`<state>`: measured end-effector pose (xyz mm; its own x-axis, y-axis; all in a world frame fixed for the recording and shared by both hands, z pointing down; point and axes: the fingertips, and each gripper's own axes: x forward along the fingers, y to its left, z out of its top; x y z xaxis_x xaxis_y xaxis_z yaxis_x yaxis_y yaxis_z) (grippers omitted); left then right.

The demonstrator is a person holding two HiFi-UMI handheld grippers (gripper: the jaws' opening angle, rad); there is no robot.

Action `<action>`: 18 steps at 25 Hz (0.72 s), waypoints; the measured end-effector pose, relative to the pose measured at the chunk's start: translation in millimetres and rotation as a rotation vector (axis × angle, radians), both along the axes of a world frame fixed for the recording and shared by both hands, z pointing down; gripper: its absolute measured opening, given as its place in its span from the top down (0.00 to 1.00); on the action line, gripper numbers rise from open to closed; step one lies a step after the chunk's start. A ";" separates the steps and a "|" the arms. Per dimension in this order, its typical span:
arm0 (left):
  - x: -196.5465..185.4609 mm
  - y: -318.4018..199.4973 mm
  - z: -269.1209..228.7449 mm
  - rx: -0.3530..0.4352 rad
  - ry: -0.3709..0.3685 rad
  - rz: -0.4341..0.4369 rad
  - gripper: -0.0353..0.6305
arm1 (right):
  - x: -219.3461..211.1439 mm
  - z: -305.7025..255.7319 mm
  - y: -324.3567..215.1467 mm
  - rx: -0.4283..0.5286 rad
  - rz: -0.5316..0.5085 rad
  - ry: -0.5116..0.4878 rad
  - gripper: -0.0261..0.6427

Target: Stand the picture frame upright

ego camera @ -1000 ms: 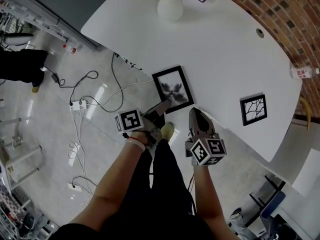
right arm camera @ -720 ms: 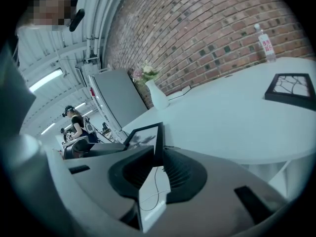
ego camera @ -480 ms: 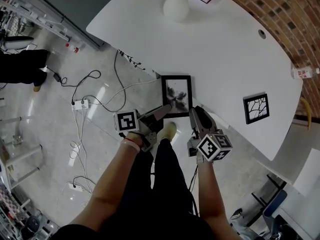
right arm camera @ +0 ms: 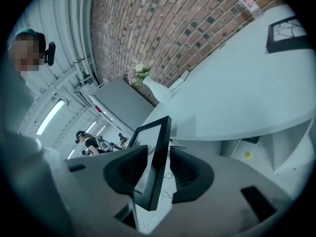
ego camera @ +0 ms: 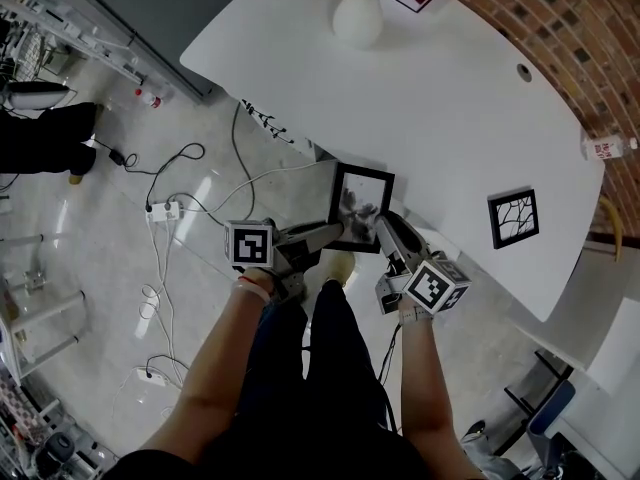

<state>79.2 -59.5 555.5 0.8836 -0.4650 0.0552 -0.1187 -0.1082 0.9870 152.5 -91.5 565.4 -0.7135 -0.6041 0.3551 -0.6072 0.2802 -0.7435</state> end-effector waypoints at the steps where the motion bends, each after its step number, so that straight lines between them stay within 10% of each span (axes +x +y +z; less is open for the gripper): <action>1: 0.2 2.9 -1.1 0.016 -0.009 0.022 0.84 | -2.2 -1.9 0.1 -0.001 -0.007 -0.007 0.75; 18: -20.0 4.0 -31.0 0.179 -0.050 0.137 0.84 | -27.3 -39.5 -6.1 0.057 -0.110 -0.188 0.81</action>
